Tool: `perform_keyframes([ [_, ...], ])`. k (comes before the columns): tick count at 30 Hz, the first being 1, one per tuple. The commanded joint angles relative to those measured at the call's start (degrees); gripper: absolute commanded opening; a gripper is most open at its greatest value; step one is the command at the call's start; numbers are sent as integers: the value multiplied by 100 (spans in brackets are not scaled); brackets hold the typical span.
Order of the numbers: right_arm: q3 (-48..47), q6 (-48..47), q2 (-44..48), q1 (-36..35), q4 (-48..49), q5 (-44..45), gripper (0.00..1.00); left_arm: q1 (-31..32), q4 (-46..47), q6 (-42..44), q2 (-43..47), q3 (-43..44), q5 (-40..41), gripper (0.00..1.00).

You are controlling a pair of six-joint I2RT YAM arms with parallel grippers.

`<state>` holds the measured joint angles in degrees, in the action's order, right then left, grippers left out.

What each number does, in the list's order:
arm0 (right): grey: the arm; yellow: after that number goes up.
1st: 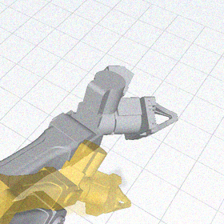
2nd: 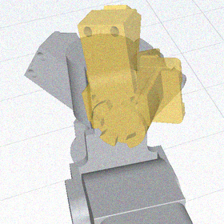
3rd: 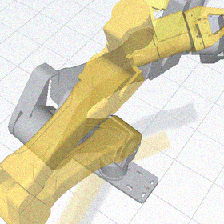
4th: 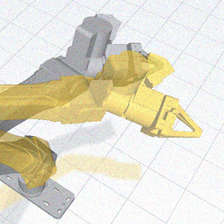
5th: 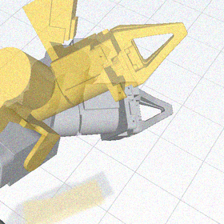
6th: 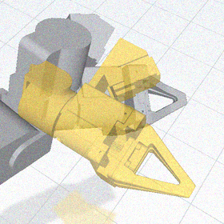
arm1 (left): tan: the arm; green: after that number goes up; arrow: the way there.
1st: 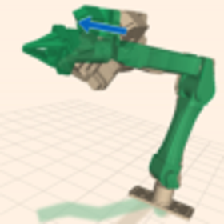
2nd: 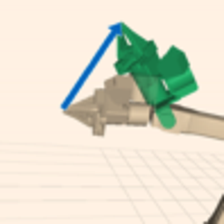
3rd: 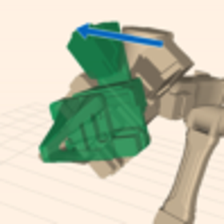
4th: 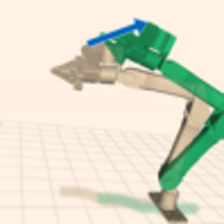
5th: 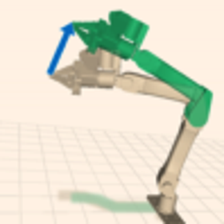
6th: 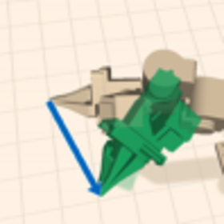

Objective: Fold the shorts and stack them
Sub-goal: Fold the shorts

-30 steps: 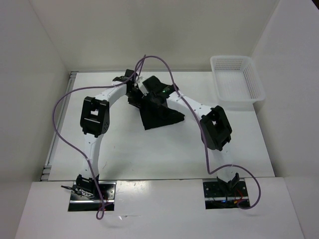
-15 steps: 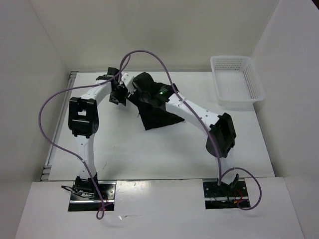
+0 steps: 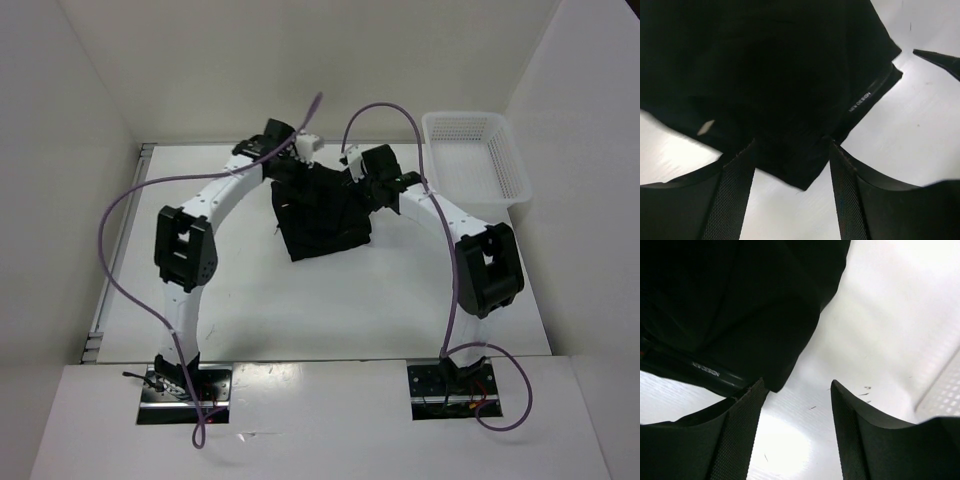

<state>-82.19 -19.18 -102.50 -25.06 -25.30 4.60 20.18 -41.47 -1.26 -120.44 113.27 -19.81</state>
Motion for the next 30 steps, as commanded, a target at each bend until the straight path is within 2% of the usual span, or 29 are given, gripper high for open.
perform_keyframes([
  [1,168,-7,142,289,447,-608,62,135,-343,126,-655,186,57,67],
  [3,361,-7,142,440,447,-969,64,135,-344,126,-893,344,109,68],
  [4,423,-7,142,493,447,-1100,66,135,-344,126,-945,345,109,72],
  [11,1046,159,152,546,728,-1796,68,293,-344,126,-1174,345,-127,70],
  [12,1100,212,99,546,789,-1796,68,293,-292,126,-1235,345,-259,66],
  [14,1170,213,38,546,842,-1796,68,293,-291,126,-1236,345,-452,51],
  [15,1170,213,37,546,903,-1848,68,293,-291,126,-1236,345,-540,33],
  [17,1310,353,-25,546,1018,-1910,66,293,-291,126,-1236,284,-611,18],
  [19,1451,676,-86,546,1245,-1910,61,163,-414,126,-1079,283,-611,4],
  [23,1697,951,-191,546,1589,-1743,42,-260,-878,126,-613,581,-875,0],
  [24,1759,951,-192,546,1642,-1743,29,-400,-950,126,-377,582,-875,0],
  [26,1759,951,-244,484,1642,-1743,13,-463,-1003,126,-86,329,-875,0],
  [27,1812,951,-244,484,1642,-1813,1,-524,-1003,126,159,144,-875,0],
  [30,1812,951,-244,432,1572,-1892,0,-524,-1257,126,293,-638,-875,4],
])
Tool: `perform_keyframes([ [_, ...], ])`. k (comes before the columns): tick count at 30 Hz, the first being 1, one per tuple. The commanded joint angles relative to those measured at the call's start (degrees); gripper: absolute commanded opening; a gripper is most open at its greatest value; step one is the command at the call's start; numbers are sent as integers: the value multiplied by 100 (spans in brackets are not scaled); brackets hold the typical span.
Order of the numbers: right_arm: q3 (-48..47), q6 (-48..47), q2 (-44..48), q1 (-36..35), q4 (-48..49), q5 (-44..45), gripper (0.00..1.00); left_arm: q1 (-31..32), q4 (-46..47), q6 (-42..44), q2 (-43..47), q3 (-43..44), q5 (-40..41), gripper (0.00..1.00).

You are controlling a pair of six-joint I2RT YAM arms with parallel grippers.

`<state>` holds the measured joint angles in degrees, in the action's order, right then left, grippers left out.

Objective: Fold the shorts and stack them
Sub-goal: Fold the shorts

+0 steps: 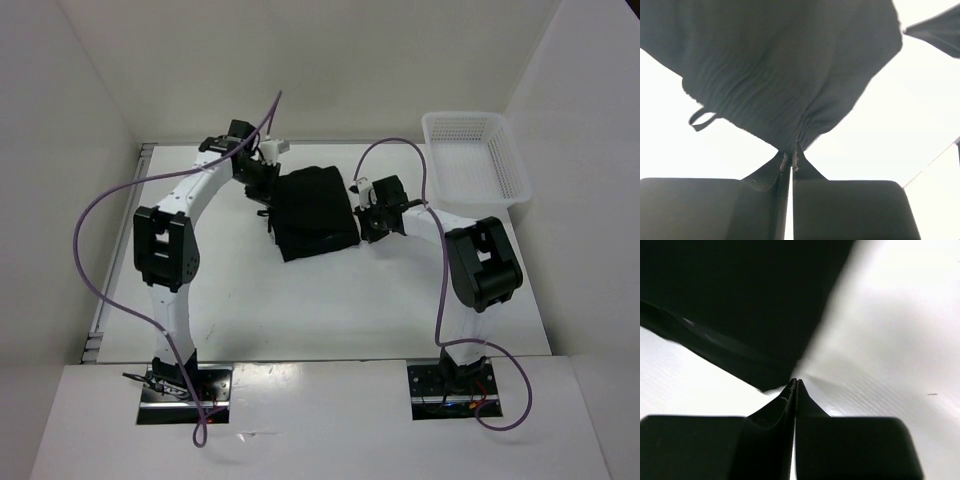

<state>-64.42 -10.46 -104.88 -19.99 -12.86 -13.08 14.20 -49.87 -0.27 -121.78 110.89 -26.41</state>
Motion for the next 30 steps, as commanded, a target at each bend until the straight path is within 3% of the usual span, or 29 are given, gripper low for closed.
perform_keyframes([
  [1,35,9,-6,-75,276,-211,0,75,-575,27,374,-558,-285,6],
  [6,-18,-271,55,-233,161,-327,0,127,-499,27,163,-1524,-259,15],
  [8,-18,-325,116,-321,109,-379,0,127,-314,27,163,-1719,-93,24],
  [11,-18,-387,239,-374,56,-432,15,66,-68,27,163,-1834,100,36],
  [14,-158,-597,354,-374,-6,-284,23,-39,-6,27,356,-1834,250,45],
  [24,-580,-598,284,-216,-163,-615,41,-540,310,27,963,-701,514,75],
  [27,-703,-493,178,-163,-164,-783,49,-602,311,27,656,-236,410,75],
  [30,-826,-352,-14,-163,-111,-731,59,-602,591,27,165,11,409,83],
])
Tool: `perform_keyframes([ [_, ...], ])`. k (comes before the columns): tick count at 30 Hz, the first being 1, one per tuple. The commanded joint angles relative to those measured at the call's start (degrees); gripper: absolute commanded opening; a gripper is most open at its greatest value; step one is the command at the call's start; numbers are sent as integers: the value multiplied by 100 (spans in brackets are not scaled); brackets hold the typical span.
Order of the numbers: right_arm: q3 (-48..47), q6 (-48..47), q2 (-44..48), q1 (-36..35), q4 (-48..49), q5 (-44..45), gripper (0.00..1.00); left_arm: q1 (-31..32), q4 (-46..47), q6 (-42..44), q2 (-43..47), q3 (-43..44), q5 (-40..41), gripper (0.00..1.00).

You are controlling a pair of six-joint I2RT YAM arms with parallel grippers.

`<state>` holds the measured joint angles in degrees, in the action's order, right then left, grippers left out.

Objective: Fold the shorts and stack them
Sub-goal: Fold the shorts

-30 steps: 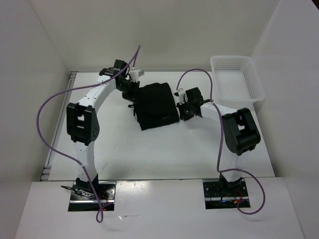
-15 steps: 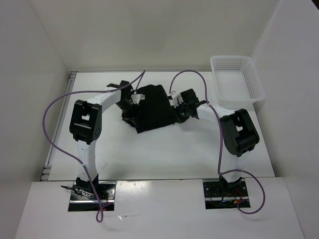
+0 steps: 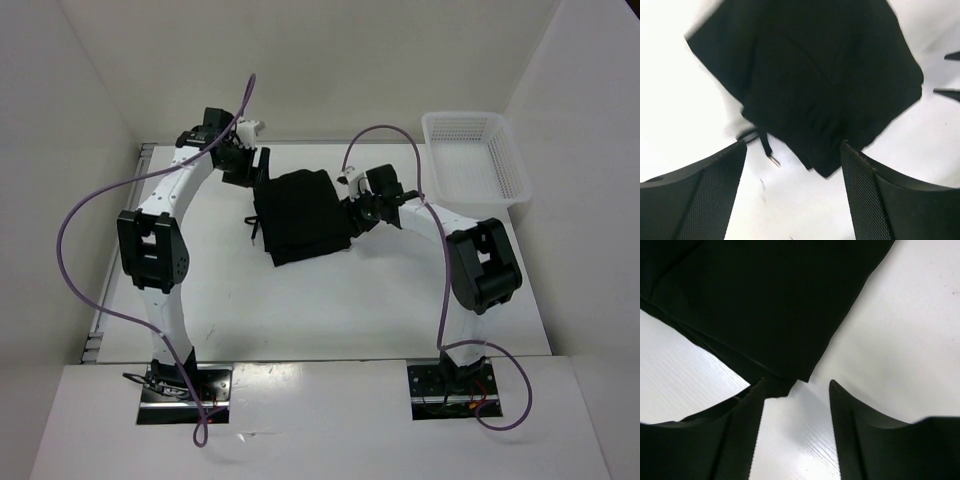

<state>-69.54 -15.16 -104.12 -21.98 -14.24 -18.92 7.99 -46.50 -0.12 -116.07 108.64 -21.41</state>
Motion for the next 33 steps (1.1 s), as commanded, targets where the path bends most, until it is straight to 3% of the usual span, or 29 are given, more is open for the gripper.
perform_keyframes([
  [1,-315,171,-152,36,87,-147,61,19,334,12,-555,289,91,83],
  [6,-420,338,-504,36,194,37,73,-34,273,12,-1496,764,147,83],
  [9,-481,391,-671,36,194,20,73,-34,273,12,-1611,764,-83,85],
  [11,-482,444,-742,36,194,-51,67,-34,343,12,-1752,764,65,78],
  [12,-534,444,-820,-51,115,36,63,-34,343,12,-1865,764,67,73],
  [13,-534,383,-821,-157,114,37,50,-34,343,12,-1866,834,162,55],
  [15,-534,304,-874,-227,-26,37,37,-87,343,12,-1937,921,216,34],
  [16,-534,303,-874,-298,-26,37,23,-87,396,12,-1989,1000,216,24],
  [17,-439,303,-874,-298,-26,-41,16,-87,457,12,-1990,1001,286,16],
  [20,-79,250,-602,-413,-88,-365,0,-87,519,12,-1990,1054,391,16],
  [22,299,250,-331,-465,-149,-551,0,-87,519,12,-1990,1054,331,26],
  [28,1344,250,548,-518,-325,-534,0,27,756,12,-1481,273,172,38],
  [29,1399,250,620,-518,-325,-473,5,27,809,12,-1428,176,172,38],
  [30,1399,250,681,-518,-325,-473,18,80,861,12,-1427,97,172,40],
  [31,1399,250,682,-518,-377,-403,38,80,862,12,-1357,44,172,41],
  [32,1277,172,752,-518,-447,-402,72,80,862,12,-1357,43,172,46],
  [33,1163,75,752,-518,-526,-463,78,80,862,12,-1357,43,172,48],
])
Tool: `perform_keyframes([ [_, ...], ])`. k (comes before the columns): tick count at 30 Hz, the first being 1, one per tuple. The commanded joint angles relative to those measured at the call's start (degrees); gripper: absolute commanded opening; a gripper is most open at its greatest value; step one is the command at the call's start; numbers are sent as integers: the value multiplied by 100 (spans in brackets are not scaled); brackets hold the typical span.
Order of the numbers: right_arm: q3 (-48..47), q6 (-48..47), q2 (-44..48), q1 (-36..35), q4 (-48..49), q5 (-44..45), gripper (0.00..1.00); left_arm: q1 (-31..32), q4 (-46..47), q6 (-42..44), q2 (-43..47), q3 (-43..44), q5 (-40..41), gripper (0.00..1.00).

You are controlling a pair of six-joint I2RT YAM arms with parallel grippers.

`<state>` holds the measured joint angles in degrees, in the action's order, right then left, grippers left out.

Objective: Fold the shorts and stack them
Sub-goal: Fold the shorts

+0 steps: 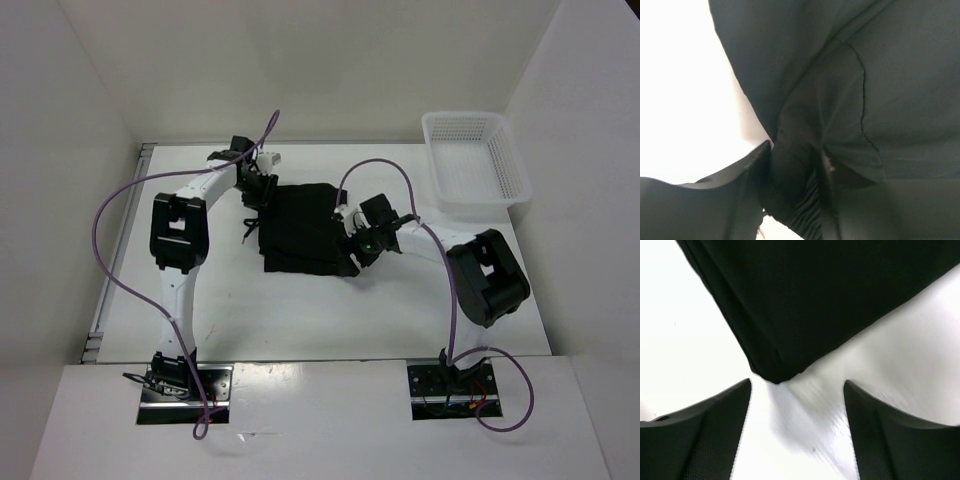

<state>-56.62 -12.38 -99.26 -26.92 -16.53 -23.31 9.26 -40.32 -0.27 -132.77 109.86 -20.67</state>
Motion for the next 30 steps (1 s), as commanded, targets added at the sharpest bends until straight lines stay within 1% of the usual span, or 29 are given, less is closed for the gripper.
perform_keyframes([
  [1,-374,-403,328,-24,-446,-24,81,-47,191,27,383,-18,98,51],
  [2,-489,-501,390,-24,-508,123,86,-47,191,27,462,-18,98,59],
  [4,-770,-773,469,-24,-666,467,89,-47,191,27,646,-18,98,70],
  [5,-859,-1053,574,150,-902,468,89,-47,138,27,725,-18,98,77],
  [6,-1060,-1221,636,265,-1078,372,91,-47,51,27,918,-18,98,95],
  [7,-1175,-1336,697,388,-1245,284,91,-47,50,27,1041,-18,98,100],
  [8,-1306,-1398,863,528,-1491,205,91,-47,-20,27,1173,-79,98,100],
  [9,-1586,-1399,961,843,-1580,21,92,-47,-20,27,1479,-244,194,100],
  [11,-1843,-1382,1250,1300,-1581,-42,92,-47,-20,27,1806,-482,247,100],
  [12,-2044,-1381,1347,1433,-1494,-42,93,-47,-20,27,2112,-623,247,100],
  [15,-2178,-1240,1629,1794,-941,492,94,5,-20,27,2527,-1518,177,100],
  [16,-2178,-1240,1629,1847,-800,842,95,84,32,27,2528,-1773,125,100],
  [17,-2117,-1240,1725,1900,-686,976,95,137,32,27,2528,-2237,124,100],
  [18,-2064,-1301,1778,1988,-545,1117,95,138,154,27,2528,-2433,124,100],
  [20,-1880,-1354,2006,1989,-544,1170,95,278,339,27,2528,-2967,264,100],
  [24,-1634,-1294,2358,1989,-597,1118,95,481,857,27,2511,-3531,694,100],
  [26,-1493,-1293,2490,1989,-597,1118,95,629,911,27,2353,-3595,1062,100],
  [30,-1360,-1293,2868,2093,-701,1170,95,630,1043,27,2247,-3840,1196,100],
])
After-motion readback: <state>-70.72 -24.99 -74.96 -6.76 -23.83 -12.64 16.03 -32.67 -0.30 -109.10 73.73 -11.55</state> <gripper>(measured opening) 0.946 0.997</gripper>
